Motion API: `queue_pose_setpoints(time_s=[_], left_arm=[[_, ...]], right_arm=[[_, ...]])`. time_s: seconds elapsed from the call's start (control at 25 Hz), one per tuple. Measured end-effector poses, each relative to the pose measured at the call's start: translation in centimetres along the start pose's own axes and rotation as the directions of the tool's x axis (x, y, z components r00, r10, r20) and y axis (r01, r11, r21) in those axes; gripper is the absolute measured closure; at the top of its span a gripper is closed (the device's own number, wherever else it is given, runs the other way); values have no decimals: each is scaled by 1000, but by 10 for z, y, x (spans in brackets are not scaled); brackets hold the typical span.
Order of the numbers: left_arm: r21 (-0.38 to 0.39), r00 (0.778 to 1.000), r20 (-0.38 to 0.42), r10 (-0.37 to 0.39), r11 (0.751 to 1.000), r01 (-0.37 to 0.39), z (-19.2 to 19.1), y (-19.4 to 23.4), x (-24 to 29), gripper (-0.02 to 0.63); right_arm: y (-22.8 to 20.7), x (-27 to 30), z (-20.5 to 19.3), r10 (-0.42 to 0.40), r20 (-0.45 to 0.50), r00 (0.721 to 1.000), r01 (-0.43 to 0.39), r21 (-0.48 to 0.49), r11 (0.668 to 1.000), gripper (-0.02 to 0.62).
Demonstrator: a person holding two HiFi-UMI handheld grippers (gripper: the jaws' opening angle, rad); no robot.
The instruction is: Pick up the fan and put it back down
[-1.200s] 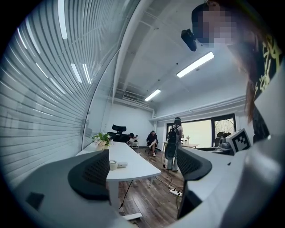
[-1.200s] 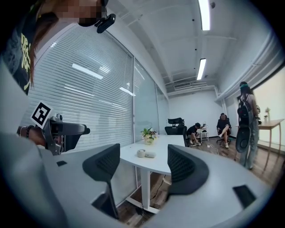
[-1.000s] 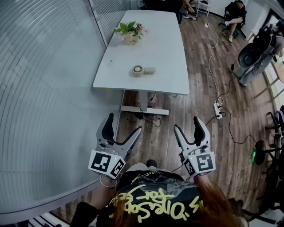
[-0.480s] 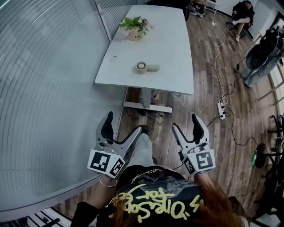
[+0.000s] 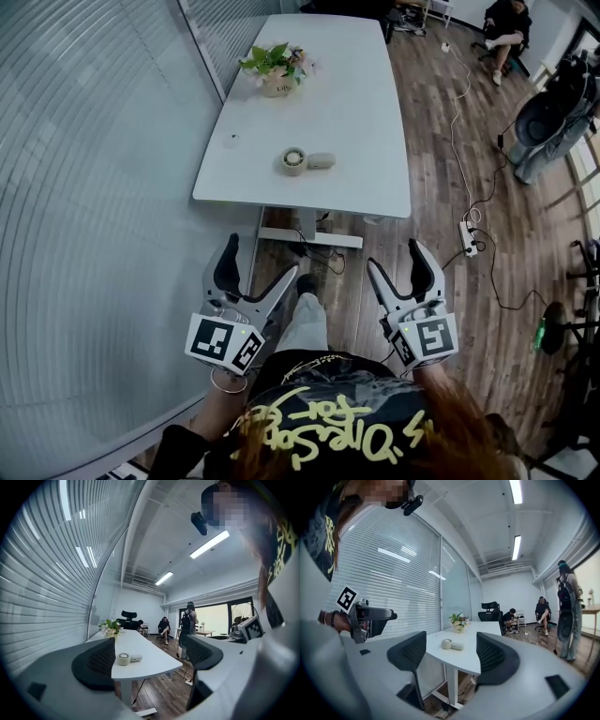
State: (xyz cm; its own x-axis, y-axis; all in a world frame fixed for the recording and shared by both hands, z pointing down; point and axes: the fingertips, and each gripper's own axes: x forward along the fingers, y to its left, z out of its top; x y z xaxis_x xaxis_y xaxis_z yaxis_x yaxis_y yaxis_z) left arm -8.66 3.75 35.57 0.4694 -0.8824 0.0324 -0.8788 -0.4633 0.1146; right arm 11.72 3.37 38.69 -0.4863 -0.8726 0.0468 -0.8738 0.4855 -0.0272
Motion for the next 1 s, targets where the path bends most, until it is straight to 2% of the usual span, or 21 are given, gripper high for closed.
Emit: queue_pose_setpoints(time_s=[0.36,0.52,1.0], left_arm=[[4,999,8,-40,999,40,4,48,67,146],[-2,998,-15,-66,998,66,2,67,96,146],[-2,995,-22,-95,995,95,16,132,174,146]], right_arm=[[-19,73,0,-10,4,1000,10,-5,1000,281],[-27,107,2,-10,-3,1000,10,-1,1000,281],[-57,202,15,-42,7,999,42,-5,999,281]])
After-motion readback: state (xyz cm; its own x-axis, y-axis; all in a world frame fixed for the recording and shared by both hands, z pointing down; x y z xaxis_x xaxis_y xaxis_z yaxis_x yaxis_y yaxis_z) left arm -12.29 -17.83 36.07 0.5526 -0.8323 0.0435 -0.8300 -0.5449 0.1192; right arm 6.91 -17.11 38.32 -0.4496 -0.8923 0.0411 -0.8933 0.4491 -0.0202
